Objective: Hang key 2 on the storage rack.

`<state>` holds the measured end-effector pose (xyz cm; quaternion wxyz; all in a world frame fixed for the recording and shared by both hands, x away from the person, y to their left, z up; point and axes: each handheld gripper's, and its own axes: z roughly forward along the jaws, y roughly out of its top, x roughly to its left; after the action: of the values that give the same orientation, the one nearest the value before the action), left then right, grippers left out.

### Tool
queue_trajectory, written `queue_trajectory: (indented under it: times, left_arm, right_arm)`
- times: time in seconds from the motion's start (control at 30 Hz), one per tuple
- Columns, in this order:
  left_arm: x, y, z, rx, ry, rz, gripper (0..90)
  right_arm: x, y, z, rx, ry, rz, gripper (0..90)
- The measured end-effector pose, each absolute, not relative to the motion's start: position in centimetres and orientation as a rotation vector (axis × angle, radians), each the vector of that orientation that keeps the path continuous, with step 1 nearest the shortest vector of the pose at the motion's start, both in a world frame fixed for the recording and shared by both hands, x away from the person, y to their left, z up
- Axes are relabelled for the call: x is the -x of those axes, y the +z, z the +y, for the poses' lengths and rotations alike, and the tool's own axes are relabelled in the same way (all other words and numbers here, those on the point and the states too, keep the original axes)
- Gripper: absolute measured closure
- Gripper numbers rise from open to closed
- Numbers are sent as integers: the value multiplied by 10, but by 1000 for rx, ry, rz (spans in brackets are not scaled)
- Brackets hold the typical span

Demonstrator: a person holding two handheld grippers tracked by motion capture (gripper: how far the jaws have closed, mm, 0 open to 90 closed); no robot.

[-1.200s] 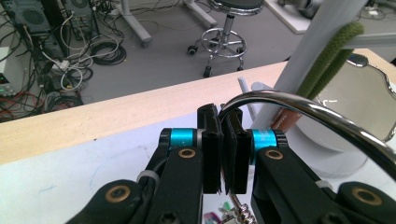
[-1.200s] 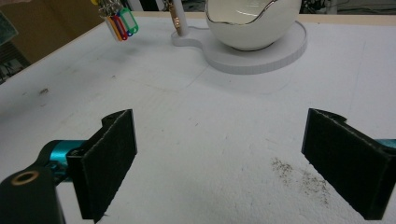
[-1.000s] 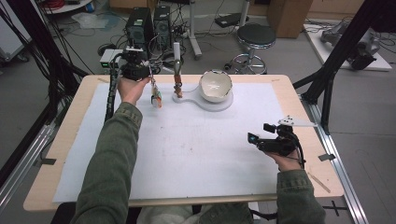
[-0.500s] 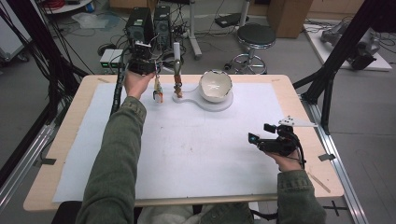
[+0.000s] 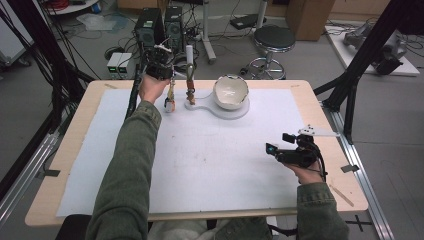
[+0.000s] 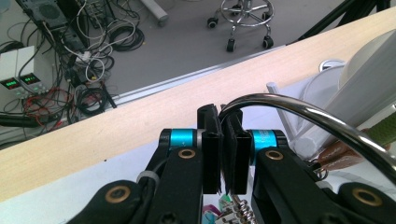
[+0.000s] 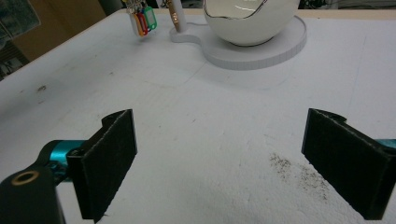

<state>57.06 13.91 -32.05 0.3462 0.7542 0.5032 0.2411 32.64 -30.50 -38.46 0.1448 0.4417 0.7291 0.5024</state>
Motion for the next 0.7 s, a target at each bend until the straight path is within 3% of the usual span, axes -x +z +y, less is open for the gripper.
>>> queue_trajectory:
  times: [0.6,0.7]
  left_arm:
    - [-571,-331,126,-2078,570,1220,856]
    - [-570,-329,128,-2063,546,1234,808]
  right_arm:
    - [-327,-385,-306,-1274,1453,2097,95]
    - [-327,-385,-305,-1273,1453,2096,95]
